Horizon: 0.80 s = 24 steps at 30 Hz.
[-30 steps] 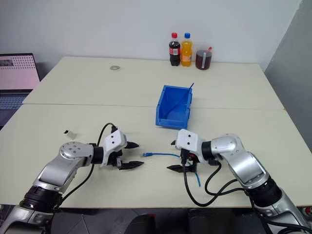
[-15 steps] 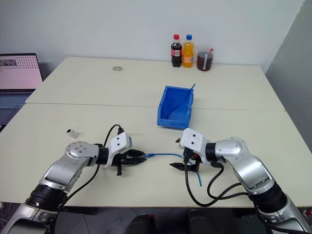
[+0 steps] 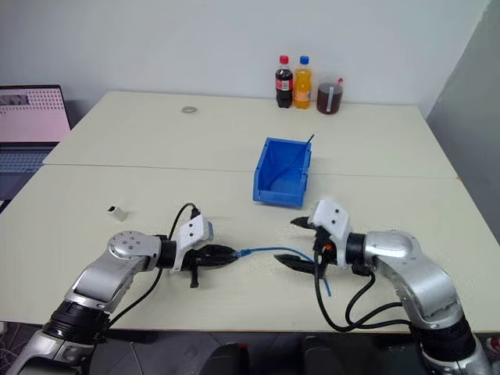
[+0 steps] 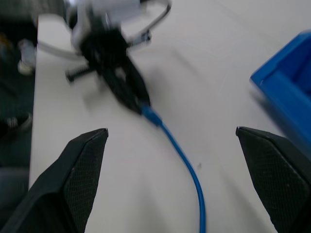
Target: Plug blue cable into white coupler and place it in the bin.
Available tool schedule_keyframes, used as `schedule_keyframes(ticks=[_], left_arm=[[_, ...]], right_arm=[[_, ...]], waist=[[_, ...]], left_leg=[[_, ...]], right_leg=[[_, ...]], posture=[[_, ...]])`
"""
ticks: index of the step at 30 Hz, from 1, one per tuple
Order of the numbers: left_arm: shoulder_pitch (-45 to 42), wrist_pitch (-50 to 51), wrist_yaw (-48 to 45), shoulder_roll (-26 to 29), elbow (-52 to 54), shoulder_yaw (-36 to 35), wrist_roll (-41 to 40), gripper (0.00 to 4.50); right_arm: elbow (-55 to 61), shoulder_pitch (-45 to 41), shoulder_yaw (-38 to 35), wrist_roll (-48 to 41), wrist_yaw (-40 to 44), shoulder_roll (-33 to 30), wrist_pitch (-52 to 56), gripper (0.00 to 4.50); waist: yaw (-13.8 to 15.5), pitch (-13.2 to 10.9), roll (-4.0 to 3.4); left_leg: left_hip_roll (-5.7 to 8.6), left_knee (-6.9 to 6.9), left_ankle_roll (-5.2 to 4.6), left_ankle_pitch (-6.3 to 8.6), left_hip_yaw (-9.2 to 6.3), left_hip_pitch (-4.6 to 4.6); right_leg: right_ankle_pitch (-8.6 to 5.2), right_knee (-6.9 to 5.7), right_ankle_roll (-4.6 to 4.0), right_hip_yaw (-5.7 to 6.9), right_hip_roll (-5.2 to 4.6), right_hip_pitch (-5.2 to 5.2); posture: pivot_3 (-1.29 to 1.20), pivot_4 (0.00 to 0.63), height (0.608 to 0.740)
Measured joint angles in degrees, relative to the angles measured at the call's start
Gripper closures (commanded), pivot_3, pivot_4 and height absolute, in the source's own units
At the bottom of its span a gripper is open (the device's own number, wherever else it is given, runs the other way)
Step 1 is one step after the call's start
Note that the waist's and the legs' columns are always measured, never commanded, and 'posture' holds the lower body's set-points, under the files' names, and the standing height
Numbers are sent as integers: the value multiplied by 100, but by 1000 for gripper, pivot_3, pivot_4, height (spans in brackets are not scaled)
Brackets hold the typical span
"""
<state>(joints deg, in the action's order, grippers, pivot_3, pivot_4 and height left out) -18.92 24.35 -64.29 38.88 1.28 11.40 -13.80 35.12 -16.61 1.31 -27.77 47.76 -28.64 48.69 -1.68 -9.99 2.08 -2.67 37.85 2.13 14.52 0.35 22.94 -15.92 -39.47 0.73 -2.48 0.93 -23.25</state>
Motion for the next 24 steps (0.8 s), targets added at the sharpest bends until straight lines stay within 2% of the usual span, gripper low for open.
schedule_keyframes(ticks=[3,10,12,15,24], left_arm=[[-237,409,56,-197,284,-63,-321,4282],[-940,1323,263,-519,557,-512,-1154,4282],[-955,1569,258,-518,558,-634,-1385,4282],[-966,1906,248,-519,570,-763,-1737,4282],[-1214,2766,580,-788,672,-1341,-2835,4282]], right_arm=[[324,460,-377,-410,-126,9,57,0],[466,1023,-446,-893,-440,1,140,0],[466,1065,-469,-1160,-684,192,322,0],[394,1014,-591,-1613,-1130,522,585,0],[-443,87,-938,-2610,-2054,1150,872,0]], waist=[[32,0,4],[-51,-1,1],[-58,-2,0],[-45,-3,-1],[-17,-3,-2]], left_leg=[[4,2,0,0,-5,5],[9,3,0,0,-2,-4],[2,2,0,0,-10,-4],[1,2,1,0,-16,-3],[6,1,1,0,-12,2]], right_leg=[[-1,6,0,10,0,5],[0,2,1,0,13,4],[-3,-2,-4,3,27,2],[-4,-7,-7,7,29,2],[-4,2,-6,3,19,1]], posture=[[0,150,740],[0,150,740],[0,150,740],[0,150,740],[0,150,740]])
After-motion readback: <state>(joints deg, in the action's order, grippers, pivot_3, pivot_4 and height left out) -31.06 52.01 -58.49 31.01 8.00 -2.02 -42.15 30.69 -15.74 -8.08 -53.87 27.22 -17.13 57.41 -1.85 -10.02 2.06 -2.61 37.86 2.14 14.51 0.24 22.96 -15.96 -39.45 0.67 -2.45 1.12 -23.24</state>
